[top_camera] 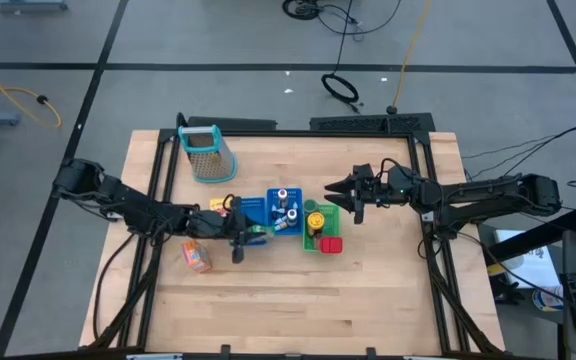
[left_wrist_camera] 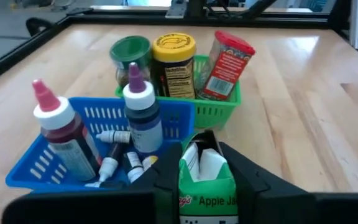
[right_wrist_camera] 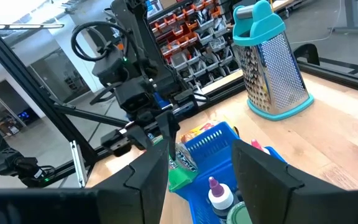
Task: Pick & Place Kitchen Items
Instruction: Put the green cereal box into the left blue bin
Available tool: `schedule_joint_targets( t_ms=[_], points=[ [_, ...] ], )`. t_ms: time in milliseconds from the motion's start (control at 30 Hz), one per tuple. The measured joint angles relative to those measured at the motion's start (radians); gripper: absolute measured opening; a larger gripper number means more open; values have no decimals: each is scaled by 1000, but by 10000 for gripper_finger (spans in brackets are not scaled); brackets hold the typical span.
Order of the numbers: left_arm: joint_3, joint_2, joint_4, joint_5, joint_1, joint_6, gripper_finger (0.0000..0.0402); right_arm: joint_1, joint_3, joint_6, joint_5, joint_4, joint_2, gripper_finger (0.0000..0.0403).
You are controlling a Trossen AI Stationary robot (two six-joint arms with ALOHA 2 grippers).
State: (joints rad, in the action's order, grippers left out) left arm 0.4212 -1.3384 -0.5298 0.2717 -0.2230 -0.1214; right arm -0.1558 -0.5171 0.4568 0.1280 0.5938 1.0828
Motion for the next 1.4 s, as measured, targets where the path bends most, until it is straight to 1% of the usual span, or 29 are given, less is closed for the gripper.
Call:
schedule_joint_targets(
  t_ms=[167,433,500,667,867,1033,1133,1233,1400],
  points=[
    [-3,11,-64,-11,-1,49,71,0,0,0,0,0,0,169],
    [-3,25,-78,-4,-9,53,73,0,0,-1,0,-1,0,169],
    [-3,25,-111,-2,-17,71,73,0,0,-1,0,-2,0,169],
    [-3,26,-123,8,-37,123,74,0,0,-1,0,-2,0,169],
    [-3,26,-48,46,-39,96,74,0,0,-2,0,-1,0,169],
    [-3,26,-94,52,-38,92,74,0,0,-2,0,0,0,169],
    [-3,26,-128,51,-37,118,75,0,0,-2,0,0,0,169],
    [-3,21,-166,51,-37,125,85,0,0,-2,0,0,0,169],
    [-3,14,-181,50,-37,139,115,0,0,-2,0,0,0,169]
  ],
)
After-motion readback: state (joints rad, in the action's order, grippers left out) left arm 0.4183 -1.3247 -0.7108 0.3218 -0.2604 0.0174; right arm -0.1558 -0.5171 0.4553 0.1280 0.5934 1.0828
